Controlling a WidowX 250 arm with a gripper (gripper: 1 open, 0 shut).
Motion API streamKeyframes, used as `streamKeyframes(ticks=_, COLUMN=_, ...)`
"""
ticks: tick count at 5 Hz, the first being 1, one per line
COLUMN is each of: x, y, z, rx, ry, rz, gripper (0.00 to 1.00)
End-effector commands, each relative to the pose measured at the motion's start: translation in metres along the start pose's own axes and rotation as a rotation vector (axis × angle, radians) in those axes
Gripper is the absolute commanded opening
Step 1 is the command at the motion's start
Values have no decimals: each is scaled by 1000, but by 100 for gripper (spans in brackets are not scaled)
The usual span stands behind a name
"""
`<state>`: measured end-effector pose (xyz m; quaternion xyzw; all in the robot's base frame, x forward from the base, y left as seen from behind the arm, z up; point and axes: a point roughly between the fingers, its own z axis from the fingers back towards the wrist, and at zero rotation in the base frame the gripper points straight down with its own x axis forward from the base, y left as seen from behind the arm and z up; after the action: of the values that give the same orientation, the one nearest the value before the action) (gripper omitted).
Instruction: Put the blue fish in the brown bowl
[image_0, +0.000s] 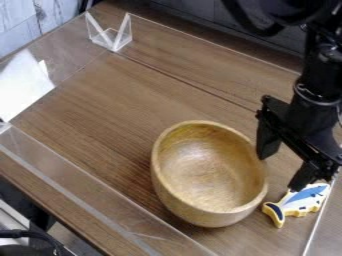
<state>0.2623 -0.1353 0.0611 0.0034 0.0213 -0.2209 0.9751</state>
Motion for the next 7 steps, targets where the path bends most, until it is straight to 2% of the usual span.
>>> streamKeyframes(ticks=1, x=7, y=-6, z=2, rx=-4, ry=-29, rz=-2, gripper=100)
streamKeyframes(ticks=3, x=7, y=-1, z=-7, rx=-3, ry=-31, rz=13, gripper=100)
streamKeyframes(ticks=5, x=7, y=-2, z=-9, rx=5, ry=-60, rz=30, gripper=100)
streamKeyframes(ticks=6, x=7, y=-2, z=-10, rx=6, ry=-72, rz=36, gripper=0)
streamKeyframes(ticks=7, x=7, y=-2, z=-10, rx=1, ry=-79, rz=44, gripper=0)
